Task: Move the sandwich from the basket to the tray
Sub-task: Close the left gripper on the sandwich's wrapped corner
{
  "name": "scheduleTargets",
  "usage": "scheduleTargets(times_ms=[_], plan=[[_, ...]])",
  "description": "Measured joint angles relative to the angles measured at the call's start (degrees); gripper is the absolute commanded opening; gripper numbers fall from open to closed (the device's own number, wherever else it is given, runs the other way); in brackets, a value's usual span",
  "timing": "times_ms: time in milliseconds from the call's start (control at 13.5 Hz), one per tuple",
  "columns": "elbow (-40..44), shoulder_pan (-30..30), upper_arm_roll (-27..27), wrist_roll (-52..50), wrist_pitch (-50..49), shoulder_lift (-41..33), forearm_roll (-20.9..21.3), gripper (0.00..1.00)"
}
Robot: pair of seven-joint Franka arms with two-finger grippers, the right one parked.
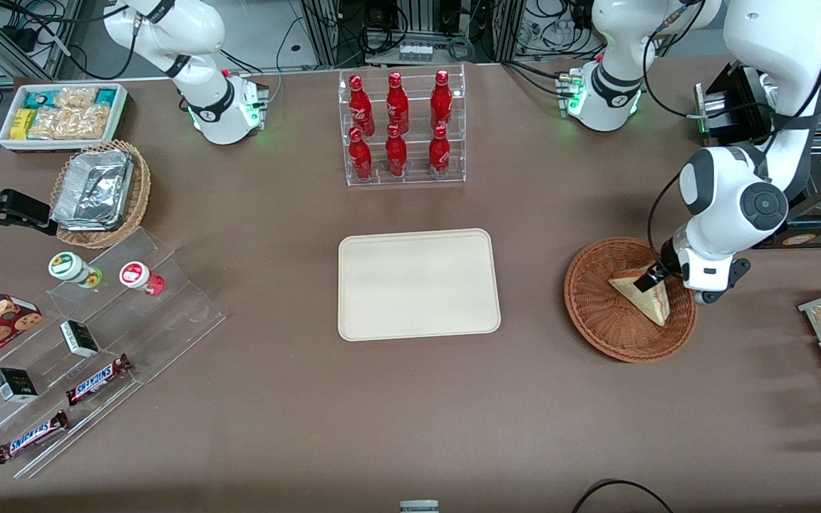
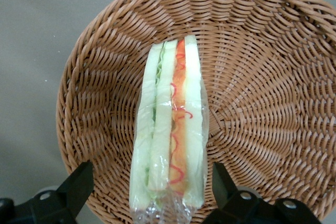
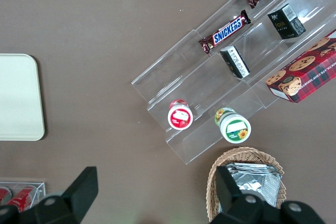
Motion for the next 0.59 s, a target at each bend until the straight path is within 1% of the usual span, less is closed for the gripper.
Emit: scheduleTargets(times_ms=[591], plan=[[-0.6,0.0,0.0,0.0,0.1,0.0,0.1,1.00]])
